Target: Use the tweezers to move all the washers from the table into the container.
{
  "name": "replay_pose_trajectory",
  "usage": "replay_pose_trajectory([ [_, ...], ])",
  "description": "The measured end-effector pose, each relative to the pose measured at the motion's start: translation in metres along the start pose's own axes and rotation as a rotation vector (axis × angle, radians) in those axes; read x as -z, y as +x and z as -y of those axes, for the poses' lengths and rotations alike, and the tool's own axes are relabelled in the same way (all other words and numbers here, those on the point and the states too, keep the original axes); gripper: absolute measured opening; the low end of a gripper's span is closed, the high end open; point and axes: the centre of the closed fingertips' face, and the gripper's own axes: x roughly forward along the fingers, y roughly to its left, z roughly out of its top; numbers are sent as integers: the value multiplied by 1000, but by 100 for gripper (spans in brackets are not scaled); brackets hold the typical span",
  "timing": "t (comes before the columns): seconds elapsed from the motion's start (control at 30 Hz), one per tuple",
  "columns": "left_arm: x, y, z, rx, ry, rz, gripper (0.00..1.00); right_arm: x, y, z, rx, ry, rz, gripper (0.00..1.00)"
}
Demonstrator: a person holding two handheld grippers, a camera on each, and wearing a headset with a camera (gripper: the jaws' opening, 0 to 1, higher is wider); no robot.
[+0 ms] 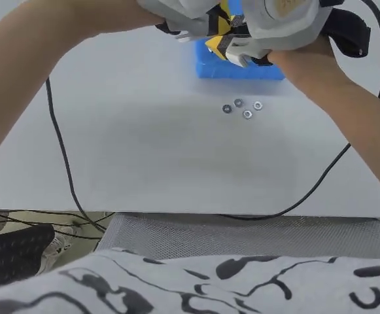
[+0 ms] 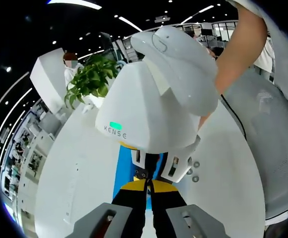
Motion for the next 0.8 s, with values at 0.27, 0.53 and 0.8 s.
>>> replay_pose_trajectory([
  [0.27, 3, 5, 0, -4, -8, -13, 0, 3, -3, -3, 1, 0, -13, 4],
  [0.53, 5, 2, 5, -8, -7, -24, 0, 7, 0, -5, -5, 8, -10, 5],
  [0.8, 9, 6, 2, -20, -37, -32, 0, 6, 3, -5, -28, 36, 11, 6],
])
